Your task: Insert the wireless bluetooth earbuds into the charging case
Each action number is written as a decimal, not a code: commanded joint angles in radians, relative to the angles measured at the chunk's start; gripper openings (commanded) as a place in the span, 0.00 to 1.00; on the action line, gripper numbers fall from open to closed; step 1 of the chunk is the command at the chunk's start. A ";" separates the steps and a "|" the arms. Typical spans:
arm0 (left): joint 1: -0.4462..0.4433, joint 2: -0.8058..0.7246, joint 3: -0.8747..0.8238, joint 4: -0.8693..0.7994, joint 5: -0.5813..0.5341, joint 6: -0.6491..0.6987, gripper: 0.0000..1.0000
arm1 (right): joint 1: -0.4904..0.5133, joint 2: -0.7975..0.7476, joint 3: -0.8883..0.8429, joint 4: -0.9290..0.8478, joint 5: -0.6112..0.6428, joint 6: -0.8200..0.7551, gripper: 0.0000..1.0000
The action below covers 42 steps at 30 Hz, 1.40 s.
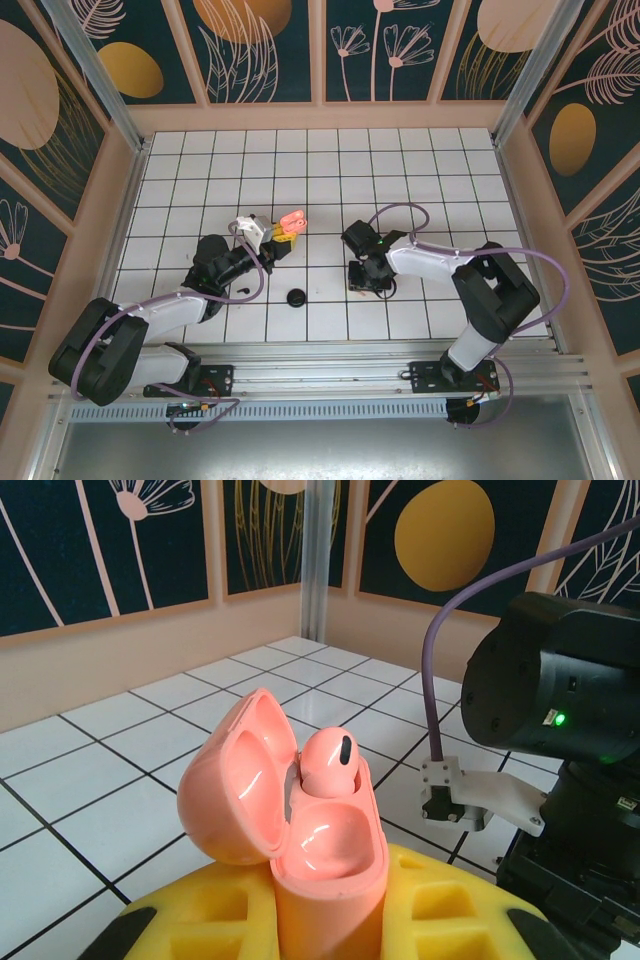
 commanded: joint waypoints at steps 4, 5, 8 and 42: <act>-0.006 -0.015 -0.001 0.005 -0.003 0.018 0.10 | -0.004 0.024 0.018 0.001 0.023 -0.006 0.29; -0.005 -0.015 -0.001 0.005 -0.002 0.018 0.10 | -0.004 0.024 0.018 0.002 0.026 -0.007 0.28; -0.006 -0.015 -0.001 0.005 -0.002 0.019 0.10 | -0.004 0.016 0.017 0.013 0.034 -0.010 0.25; -0.067 0.132 0.082 0.229 0.051 -0.120 0.08 | 0.139 -0.510 -0.190 1.094 0.025 -0.459 0.24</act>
